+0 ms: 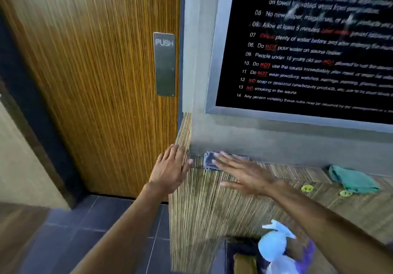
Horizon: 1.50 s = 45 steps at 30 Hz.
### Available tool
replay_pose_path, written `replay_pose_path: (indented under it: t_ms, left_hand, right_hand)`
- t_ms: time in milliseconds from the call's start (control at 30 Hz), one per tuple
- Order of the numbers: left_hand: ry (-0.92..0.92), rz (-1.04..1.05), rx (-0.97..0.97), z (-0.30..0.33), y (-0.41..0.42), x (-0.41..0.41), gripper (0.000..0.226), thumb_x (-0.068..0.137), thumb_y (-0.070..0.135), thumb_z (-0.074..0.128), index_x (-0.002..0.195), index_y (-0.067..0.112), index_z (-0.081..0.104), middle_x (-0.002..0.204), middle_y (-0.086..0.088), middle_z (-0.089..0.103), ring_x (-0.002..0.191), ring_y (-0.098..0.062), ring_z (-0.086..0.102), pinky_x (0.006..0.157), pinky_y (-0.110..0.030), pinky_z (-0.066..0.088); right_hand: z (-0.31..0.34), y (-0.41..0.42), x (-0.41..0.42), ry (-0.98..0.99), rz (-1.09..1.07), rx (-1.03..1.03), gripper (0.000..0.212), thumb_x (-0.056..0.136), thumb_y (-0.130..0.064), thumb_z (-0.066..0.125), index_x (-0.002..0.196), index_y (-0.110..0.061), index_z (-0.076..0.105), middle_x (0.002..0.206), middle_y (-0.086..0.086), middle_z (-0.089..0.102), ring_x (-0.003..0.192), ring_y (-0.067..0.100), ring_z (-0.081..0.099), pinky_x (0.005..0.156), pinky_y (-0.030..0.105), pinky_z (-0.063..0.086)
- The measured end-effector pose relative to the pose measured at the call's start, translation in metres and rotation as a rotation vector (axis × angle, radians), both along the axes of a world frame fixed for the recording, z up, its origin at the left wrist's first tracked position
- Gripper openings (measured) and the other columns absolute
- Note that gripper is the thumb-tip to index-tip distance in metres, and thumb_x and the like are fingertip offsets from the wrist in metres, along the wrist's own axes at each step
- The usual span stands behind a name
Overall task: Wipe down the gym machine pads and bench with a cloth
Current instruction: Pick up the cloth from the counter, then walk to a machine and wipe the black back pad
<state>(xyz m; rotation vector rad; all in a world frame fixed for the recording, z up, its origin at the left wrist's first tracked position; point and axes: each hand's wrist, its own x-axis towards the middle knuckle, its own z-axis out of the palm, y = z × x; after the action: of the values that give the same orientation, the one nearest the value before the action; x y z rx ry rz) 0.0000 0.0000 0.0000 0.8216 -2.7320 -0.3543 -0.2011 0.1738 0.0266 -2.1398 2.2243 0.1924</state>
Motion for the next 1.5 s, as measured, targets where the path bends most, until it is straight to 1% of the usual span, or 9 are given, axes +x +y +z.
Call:
replay_pose_path:
  t_ms: [233,500,700,833,967,1067,1167,1267,1500]
  left_hand:
    - [0.010,0.039,-0.072,-0.047,-0.025,-0.028,0.083,0.094,0.065,-0.003,0.159,0.014,0.011,0.167,-0.004,0.004,0.155,-0.017,-0.004,0.127,-0.040,0.007]
    - [0.069,0.039,-0.183,-0.056,-0.028,-0.040,0.068,0.107,0.047,0.015,0.147,-0.001,0.041,0.154,-0.017,0.042,0.150,-0.029,0.028,0.124,-0.041,0.022]
    - [0.071,0.100,-0.089,-0.054,-0.018,-0.032,0.076,0.099,0.060,0.003,0.156,0.014,0.022,0.165,-0.003,0.016,0.153,-0.013,0.006,0.127,-0.035,0.011]
    - [0.112,0.135,-0.078,-0.052,-0.001,-0.010,0.066,0.102,0.052,0.014,0.155,0.017,0.029,0.165,0.000,0.019,0.154,-0.012,0.012,0.124,-0.028,0.006]
    - [0.155,0.232,-0.043,-0.065,0.024,0.032,0.060,0.104,0.048,0.018,0.153,0.017,0.035,0.163,0.001,0.024,0.153,-0.010,0.015,0.124,-0.031,0.011]
    - [0.149,0.361,0.056,-0.088,0.051,0.079,0.066,0.104,0.053,0.011,0.151,0.016,0.039,0.161,0.000,0.027,0.151,-0.013,0.021,0.122,-0.030,0.016]
    - [0.068,0.514,0.161,-0.127,0.092,0.141,0.077,0.102,0.058,0.005,0.145,0.012,0.049,0.154,-0.006,0.044,0.146,-0.021,0.037,0.119,-0.031,0.027]
    - [-0.014,0.689,0.386,-0.165,0.150,0.215,0.095,0.089,0.072,-0.008,0.146,0.017,0.046,0.155,-0.001,0.043,0.148,-0.020,0.034,0.118,-0.035,0.029]
    - [-0.124,1.139,0.668,-0.209,0.337,0.364,0.103,0.076,0.076,-0.016,0.125,0.020,0.054,0.132,-0.005,0.059,0.127,-0.027,0.052,0.101,-0.041,0.043]
  right_hand:
    - [-0.021,-0.051,-0.051,0.122,0.399,-0.015,0.076,0.099,-0.057,0.025,0.153,-0.015,-0.009,0.162,0.002,-0.017,0.149,0.012,-0.016,0.121,0.030,-0.010]
    - [-0.035,-0.063,-0.058,-0.094,0.386,-0.010,0.059,0.100,-0.044,0.008,0.153,-0.025,-0.008,0.160,-0.011,-0.017,0.146,0.001,-0.019,0.119,0.020,-0.013]
    - [-0.033,-0.057,-0.055,-0.245,0.344,-0.016,0.057,0.101,-0.032,0.020,0.154,-0.025,0.000,0.161,-0.012,-0.008,0.144,-0.006,-0.016,0.121,0.019,-0.007]
    - [-0.017,-0.046,-0.033,-0.390,0.252,0.037,0.056,0.104,-0.015,0.031,0.153,-0.029,0.010,0.159,-0.013,0.001,0.142,-0.002,0.004,0.121,0.027,0.010]
    - [-0.008,-0.044,0.013,-0.525,0.283,0.090,0.051,0.103,-0.022,0.031,0.152,-0.034,0.019,0.160,-0.008,0.013,0.141,0.018,0.035,0.115,0.038,0.035]
    - [-0.029,-0.051,0.054,-0.616,0.279,0.158,0.041,0.103,-0.038,0.030,0.144,-0.045,0.030,0.147,0.007,0.046,0.111,0.033,0.062,0.093,0.050,0.053]
    - [-0.077,-0.061,0.105,-0.744,0.294,0.293,0.034,0.096,-0.056,0.030,0.128,-0.059,0.041,0.120,0.010,0.065,0.104,0.036,0.064,0.088,0.059,0.052]
    - [-0.130,-0.056,0.166,-0.809,0.290,0.470,0.027,0.099,-0.046,0.038,0.118,-0.059,0.051,0.118,-0.010,0.067,0.110,0.015,0.064,0.098,0.050,0.051]
    - [-0.200,0.020,0.361,-0.571,0.593,0.737,0.022,0.102,-0.034,0.038,0.112,-0.043,0.055,0.104,-0.006,0.069,0.099,0.020,0.063,0.092,0.035,0.045]
